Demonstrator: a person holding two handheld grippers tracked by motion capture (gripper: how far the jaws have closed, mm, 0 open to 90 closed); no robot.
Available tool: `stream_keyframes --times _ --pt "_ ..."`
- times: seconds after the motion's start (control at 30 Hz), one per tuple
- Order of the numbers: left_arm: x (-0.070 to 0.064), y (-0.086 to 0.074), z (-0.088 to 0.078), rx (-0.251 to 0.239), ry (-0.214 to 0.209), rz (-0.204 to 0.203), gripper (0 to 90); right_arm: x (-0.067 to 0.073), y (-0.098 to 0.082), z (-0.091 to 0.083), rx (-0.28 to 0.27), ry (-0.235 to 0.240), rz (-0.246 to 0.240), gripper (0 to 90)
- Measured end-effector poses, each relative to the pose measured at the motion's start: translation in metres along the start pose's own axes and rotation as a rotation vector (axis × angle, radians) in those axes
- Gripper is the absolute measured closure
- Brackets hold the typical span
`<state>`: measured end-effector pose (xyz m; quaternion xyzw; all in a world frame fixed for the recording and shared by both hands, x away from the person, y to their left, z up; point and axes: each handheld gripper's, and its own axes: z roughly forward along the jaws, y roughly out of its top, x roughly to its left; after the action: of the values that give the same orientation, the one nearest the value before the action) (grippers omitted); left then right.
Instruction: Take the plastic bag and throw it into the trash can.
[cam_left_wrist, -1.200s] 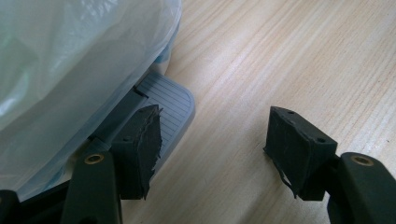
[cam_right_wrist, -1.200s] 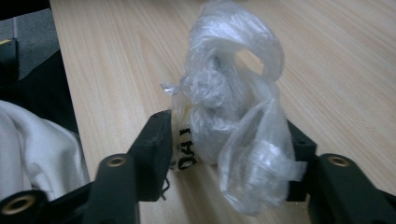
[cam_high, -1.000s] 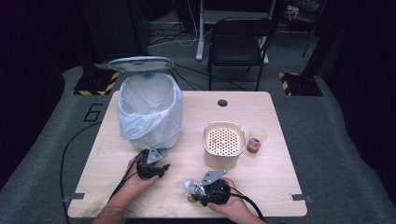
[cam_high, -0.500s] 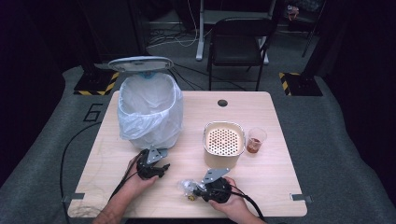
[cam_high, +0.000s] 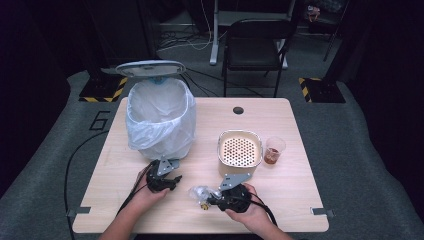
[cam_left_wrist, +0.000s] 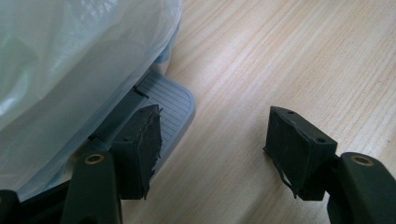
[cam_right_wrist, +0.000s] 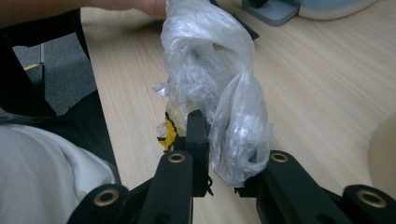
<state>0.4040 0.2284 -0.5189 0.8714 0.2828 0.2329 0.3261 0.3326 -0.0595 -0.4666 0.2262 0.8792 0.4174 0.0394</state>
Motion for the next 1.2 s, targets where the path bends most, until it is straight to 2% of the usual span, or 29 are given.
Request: stream_keyframes --times 0.13,0.37,0.43,0.47,0.57,0.7,0.8,0.83,0.87,0.9,0.93,0.97,1.0,1.03,1.07,1.1,1.13,1.2 --pt "0.000 0.000 0.000 0.000 0.000 -0.001 35.8 -0.002 0.009 -0.005 0.000 -0.003 0.002 80.1" --pt "0.000 0.000 0.000 0.001 -0.001 0.001 35.8 -0.009 0.031 -0.024 -0.017 -0.018 0.016 80.1" --pt "0.000 0.000 0.000 0.001 -0.004 -0.005 35.8 -0.010 0.035 -0.026 -0.021 -0.018 0.024 80.2" --pt "-0.002 0.000 0.001 -0.004 -0.007 -0.025 35.8 -0.011 0.039 -0.030 -0.019 -0.024 0.024 80.1" --pt "0.000 0.000 0.000 0.000 -0.001 -0.001 35.8 -0.013 0.044 -0.032 -0.018 -0.026 0.014 80.2" --pt "0.000 0.000 0.000 0.000 0.000 0.000 35.8 -0.016 0.056 -0.037 -0.031 -0.017 0.016 80.1" --pt "0.000 0.000 0.000 0.000 0.000 0.000 35.8 -0.018 0.072 -0.045 -0.054 -0.012 -0.008 80.1" --pt "0.000 0.000 0.000 0.000 0.000 0.000 35.8 -0.018 0.072 -0.045 -0.054 -0.012 -0.008 80.1" --pt "0.000 0.000 0.000 0.000 0.000 0.000 35.8 -0.019 0.081 -0.049 -0.067 -0.017 -0.012 80.1" --pt "0.000 0.000 0.000 0.000 -0.001 -0.001 35.8 -0.019 0.081 -0.049 -0.067 -0.017 -0.012 80.1" --pt "0.000 0.000 0.000 0.004 0.000 0.005 35.8 -0.020 0.091 -0.054 -0.079 -0.019 -0.026 80.1" --pt "0.000 0.000 0.000 0.004 0.000 0.005 35.8 -0.020 0.091 -0.054 -0.079 -0.019 -0.026 80.1" --pt "-0.001 0.000 0.000 -0.005 0.003 -0.009 35.8 -0.021 0.099 -0.057 -0.086 -0.028 -0.030 80.1" --pt "-0.001 0.000 0.000 -0.005 0.003 -0.009 35.8 -0.021 0.099 -0.057 -0.086 -0.028 -0.030 80.1" --pt "0.000 0.000 0.000 -0.004 0.001 -0.008 35.8 -0.024 0.109 -0.061 -0.097 -0.037 -0.043 80.0" --pt "0.000 0.000 0.000 -0.004 0.001 -0.008 35.8 -0.024 0.109 -0.061 -0.097 -0.037 -0.043 80.0" --pt "-0.002 -0.001 0.001 -0.009 -0.005 -0.037 35.8 -0.026 0.118 -0.064 -0.110 -0.040 -0.045 80.1" --pt "-0.002 0.000 0.001 -0.008 -0.006 -0.032 35.8 -0.029 0.123 -0.065 -0.115 -0.044 -0.056 80.1"
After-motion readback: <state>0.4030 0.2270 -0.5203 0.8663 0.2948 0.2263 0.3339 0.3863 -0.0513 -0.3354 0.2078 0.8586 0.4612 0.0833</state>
